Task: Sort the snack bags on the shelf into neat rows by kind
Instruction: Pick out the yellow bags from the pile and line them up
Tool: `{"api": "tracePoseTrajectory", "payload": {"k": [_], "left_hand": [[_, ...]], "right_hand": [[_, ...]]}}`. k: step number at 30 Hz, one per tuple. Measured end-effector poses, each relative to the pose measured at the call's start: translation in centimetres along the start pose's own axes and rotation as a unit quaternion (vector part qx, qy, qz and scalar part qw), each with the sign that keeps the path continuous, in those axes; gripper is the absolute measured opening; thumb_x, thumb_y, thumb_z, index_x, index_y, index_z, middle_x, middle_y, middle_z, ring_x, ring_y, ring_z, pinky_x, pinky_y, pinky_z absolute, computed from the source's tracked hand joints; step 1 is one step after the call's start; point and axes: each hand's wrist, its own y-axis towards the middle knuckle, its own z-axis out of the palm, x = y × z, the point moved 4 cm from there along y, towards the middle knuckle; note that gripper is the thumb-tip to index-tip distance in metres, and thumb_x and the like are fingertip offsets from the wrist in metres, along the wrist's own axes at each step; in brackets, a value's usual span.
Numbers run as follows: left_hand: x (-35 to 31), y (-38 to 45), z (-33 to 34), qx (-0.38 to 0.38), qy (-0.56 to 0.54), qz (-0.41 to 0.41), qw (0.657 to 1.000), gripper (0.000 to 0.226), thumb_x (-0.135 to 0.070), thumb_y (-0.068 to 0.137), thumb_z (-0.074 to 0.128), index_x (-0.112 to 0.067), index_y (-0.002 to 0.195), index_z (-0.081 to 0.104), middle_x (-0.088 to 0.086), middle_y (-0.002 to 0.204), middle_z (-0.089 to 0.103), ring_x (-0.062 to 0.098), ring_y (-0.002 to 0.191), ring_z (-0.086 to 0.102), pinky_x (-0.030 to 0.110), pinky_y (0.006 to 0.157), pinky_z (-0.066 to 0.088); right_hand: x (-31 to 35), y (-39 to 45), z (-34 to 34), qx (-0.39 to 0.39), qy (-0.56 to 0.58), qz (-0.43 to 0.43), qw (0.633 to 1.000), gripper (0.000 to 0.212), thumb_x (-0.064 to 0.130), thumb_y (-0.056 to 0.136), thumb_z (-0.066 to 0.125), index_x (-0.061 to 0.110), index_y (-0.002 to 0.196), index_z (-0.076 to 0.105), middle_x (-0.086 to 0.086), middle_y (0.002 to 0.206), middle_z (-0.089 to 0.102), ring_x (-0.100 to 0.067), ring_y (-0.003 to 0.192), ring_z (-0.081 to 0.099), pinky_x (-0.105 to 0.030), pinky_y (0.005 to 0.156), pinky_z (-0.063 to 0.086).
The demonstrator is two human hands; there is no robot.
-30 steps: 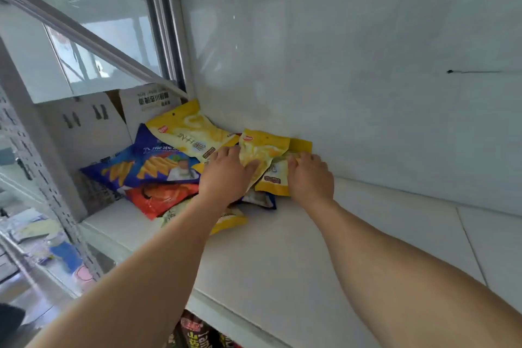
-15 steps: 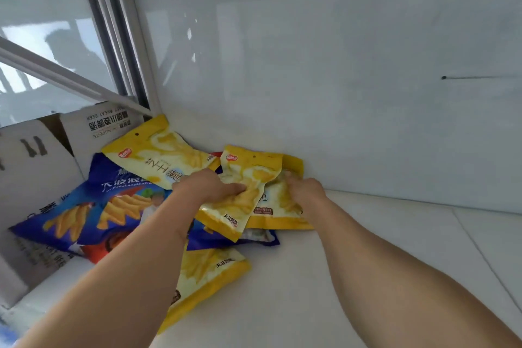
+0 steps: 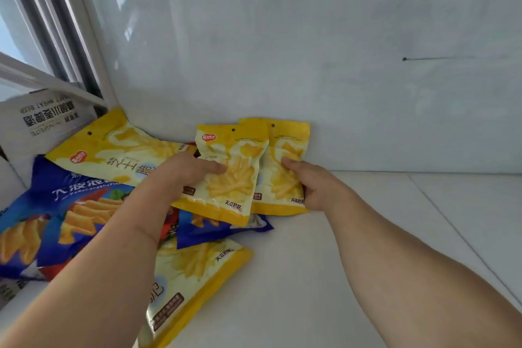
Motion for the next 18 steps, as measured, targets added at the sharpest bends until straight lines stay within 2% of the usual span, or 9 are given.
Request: {"api": "tracePoseTrajectory", "payload": {"k": [4, 7, 11, 13, 15, 16, 18], "left_hand": [[-1.1, -1.4, 1.2, 0.053, -0.043, 0.012, 0.998, 0.043, -0.028, 0.067, 0.092, -0.008, 0.099, 0.071, 0.016, 0.095, 0.077, 0.037, 0.082, 0.074, 0.054, 0.080, 0.060], [-1.9, -2.9, 2.6, 0.087, -0.061, 0.015, 0.994, 0.045, -0.027, 0.067, 0.091, -0.005, 0.100, 0.069, 0.023, 0.094, 0.076, 0.046, 0.081, 0.073, 0.064, 0.072, 0.058], [-3.0, -5.2, 5.0, 0.099, -0.094, 0.033, 0.990, 0.051, -0.027, 0.065, 0.093, -0.004, 0.104, 0.069, 0.019, 0.098, 0.076, 0.043, 0.091, 0.072, 0.064, 0.086, 0.054], [-3.4, -6.6, 6.9, 0.121, -0.125, 0.040, 0.984, 0.042, -0.023, 0.068, 0.091, -0.006, 0.101, 0.071, 0.019, 0.099, 0.076, 0.041, 0.094, 0.072, 0.061, 0.091, 0.054], [-4.0, -8.1, 9.4, 0.149, -0.143, 0.045, 0.977, 0.042, -0.019, 0.072, 0.086, -0.005, 0.109, 0.069, 0.022, 0.108, 0.074, 0.042, 0.101, 0.070, 0.059, 0.094, 0.054], [-4.3, -8.9, 10.7, 0.165, -0.161, 0.042, 0.972, 0.040, -0.014, 0.076, 0.083, -0.003, 0.112, 0.068, 0.023, 0.108, 0.073, 0.041, 0.100, 0.071, 0.058, 0.090, 0.056], [-5.0, -10.5, 13.6, 0.194, -0.199, 0.038, 0.960, 0.025, -0.004, 0.083, 0.075, -0.003, 0.107, 0.069, 0.020, 0.097, 0.077, 0.035, 0.084, 0.076, 0.049, 0.068, 0.063]], "right_hand": [[-0.5, -1.1, -2.3, -0.010, 0.025, -0.047, 0.999, 0.027, 0.031, 0.091, 0.069, 0.016, 0.115, 0.066, -0.008, 0.098, 0.077, -0.028, 0.087, 0.075, -0.045, 0.068, 0.061], [-0.3, -2.3, -4.4, -0.060, 0.017, -0.071, 0.996, 0.031, 0.027, 0.088, 0.074, 0.014, 0.114, 0.066, -0.008, 0.100, 0.077, -0.027, 0.085, 0.075, -0.046, 0.068, 0.061], [0.4, -4.5, -7.9, -0.114, 0.005, -0.098, 0.989, 0.032, 0.027, 0.084, 0.078, 0.011, 0.108, 0.065, -0.009, 0.099, 0.076, -0.027, 0.081, 0.076, -0.046, 0.068, 0.062], [0.6, -5.9, -10.1, -0.132, 0.003, -0.114, 0.985, 0.029, 0.028, 0.083, 0.079, 0.012, 0.104, 0.066, -0.007, 0.096, 0.076, -0.024, 0.076, 0.076, -0.039, 0.060, 0.062], [0.8, -7.3, -12.7, -0.140, 0.005, -0.131, 0.981, 0.027, 0.028, 0.084, 0.078, 0.013, 0.103, 0.067, -0.006, 0.094, 0.076, -0.022, 0.073, 0.076, -0.033, 0.054, 0.059], [0.9, -8.1, -14.2, -0.145, 0.002, -0.139, 0.980, 0.027, 0.028, 0.084, 0.078, 0.013, 0.104, 0.068, -0.006, 0.095, 0.076, -0.022, 0.075, 0.076, -0.033, 0.055, 0.059], [0.9, -9.8, -17.4, -0.161, -0.007, -0.152, 0.975, 0.026, 0.030, 0.083, 0.078, 0.015, 0.102, 0.069, -0.005, 0.092, 0.077, -0.021, 0.075, 0.075, -0.031, 0.054, 0.059]]}}
